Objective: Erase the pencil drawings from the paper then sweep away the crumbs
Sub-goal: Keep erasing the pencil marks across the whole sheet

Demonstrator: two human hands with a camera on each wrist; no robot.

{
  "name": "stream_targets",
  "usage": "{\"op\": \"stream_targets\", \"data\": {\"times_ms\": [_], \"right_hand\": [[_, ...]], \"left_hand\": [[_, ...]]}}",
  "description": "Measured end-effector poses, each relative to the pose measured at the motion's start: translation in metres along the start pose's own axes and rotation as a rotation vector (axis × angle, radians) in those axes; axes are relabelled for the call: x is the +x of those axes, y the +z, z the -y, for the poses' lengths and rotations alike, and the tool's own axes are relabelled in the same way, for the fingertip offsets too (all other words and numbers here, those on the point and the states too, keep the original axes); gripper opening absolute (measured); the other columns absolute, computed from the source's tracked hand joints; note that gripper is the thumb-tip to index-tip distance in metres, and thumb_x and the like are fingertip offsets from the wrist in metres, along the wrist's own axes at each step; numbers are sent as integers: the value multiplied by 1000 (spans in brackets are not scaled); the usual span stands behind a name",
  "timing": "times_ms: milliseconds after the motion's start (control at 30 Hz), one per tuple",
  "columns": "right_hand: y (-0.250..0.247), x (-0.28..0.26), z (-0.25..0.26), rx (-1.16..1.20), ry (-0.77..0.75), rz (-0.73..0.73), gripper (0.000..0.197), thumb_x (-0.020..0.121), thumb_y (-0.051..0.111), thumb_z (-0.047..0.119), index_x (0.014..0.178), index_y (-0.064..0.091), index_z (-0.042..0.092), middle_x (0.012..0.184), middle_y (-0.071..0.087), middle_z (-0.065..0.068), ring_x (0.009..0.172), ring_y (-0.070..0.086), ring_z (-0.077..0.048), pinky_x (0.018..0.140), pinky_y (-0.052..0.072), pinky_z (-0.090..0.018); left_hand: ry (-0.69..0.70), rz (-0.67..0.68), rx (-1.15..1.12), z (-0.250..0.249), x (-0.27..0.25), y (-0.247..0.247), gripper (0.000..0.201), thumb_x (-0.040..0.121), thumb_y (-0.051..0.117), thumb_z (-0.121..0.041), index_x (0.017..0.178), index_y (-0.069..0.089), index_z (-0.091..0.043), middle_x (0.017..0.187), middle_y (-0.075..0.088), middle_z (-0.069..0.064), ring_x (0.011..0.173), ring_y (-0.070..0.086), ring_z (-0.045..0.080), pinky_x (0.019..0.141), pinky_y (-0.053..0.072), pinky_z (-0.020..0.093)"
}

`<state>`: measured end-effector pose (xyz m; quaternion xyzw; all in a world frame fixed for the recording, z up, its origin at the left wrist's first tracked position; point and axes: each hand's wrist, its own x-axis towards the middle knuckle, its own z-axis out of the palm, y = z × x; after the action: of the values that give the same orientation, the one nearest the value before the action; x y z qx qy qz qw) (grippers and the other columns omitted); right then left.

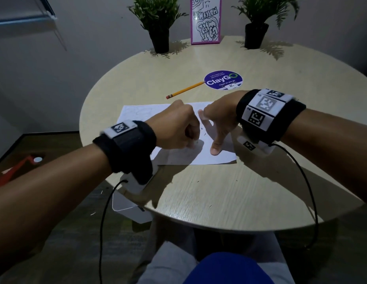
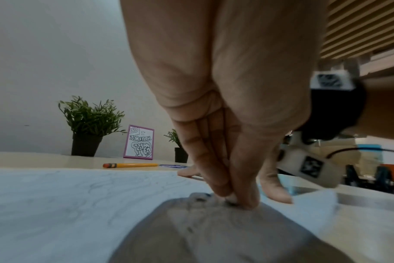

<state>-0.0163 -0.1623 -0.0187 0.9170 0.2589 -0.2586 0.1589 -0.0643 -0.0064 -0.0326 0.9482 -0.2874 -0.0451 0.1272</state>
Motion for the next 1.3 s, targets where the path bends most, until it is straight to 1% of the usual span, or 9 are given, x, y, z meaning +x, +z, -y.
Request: {"op": "stream_targets", "data": {"times_ms": [133,233,333,433,733,967,1100,1200,1300], "right_hand": [[-1,3,0,-18,0,2,105,55,79,76,135,51,15,119,65,-2,109,60,-26,94,50,-41],[-2,2,0,-9,-7,3,98,58,79,73,132,54,15,117,66,-1,108,60,-26,94,49,-40],[-1,0,0,-11,-7,6,97,59,77,75,133,56,15,111,68,-1,102,62,-25,83,47,-35],[-1,-1,0,-5,2,5,96,60,76,74,133,56,15,110,68,-2,100,63,-25,78,45,-34],[-2,4,-1,-17,14,2,109,52,80,76,136,49,14,123,65,-5,110,60,-29,95,50,-43],[0,-1,1,22,-1,-18,90,64,80,67,131,54,14,117,67,-4,105,61,-27,80,43,-35],[0,1,0,7,-5,6,93,59,78,73,129,59,15,112,69,-3,102,64,-26,88,51,-38],[-1,3,-1,-8,5,8,105,54,79,75,135,51,13,121,66,-4,111,61,-29,98,49,-44],[-2,4,-1,-4,-1,-1,106,52,80,76,134,53,14,121,66,-4,110,62,-29,98,50,-45]], "left_hand": [[26,78,-28,-7,-23,1,9,75,81,-13,82,79,-19,70,72,-11,67,65,0,66,51,15],[10,30,-36,-5,-11,-3,10,74,83,-15,81,78,-20,71,73,-11,65,64,-3,68,51,15],[-50,-68,-12,0,11,-5,11,74,84,-15,83,79,-17,75,74,-5,65,61,0,74,54,23],[-40,-52,10,-1,16,-4,10,73,84,-14,81,79,-16,73,74,-4,61,59,0,72,55,24],[9,35,-15,-12,-17,4,8,76,81,-16,83,79,-19,73,73,-10,69,64,0,70,53,20],[-33,-66,64,-11,17,-7,11,76,83,-18,86,79,-15,79,75,-3,75,66,11,75,53,26],[-50,-21,36,-12,6,2,10,74,83,-14,82,78,-15,74,72,-5,70,62,6,74,57,31],[-23,-1,42,-18,-15,8,9,75,79,-12,82,78,-18,70,71,-8,68,62,4,70,56,29],[19,50,46,-24,-21,5,9,74,80,-14,83,78,-19,72,72,-9,69,62,2,69,55,27]]}}
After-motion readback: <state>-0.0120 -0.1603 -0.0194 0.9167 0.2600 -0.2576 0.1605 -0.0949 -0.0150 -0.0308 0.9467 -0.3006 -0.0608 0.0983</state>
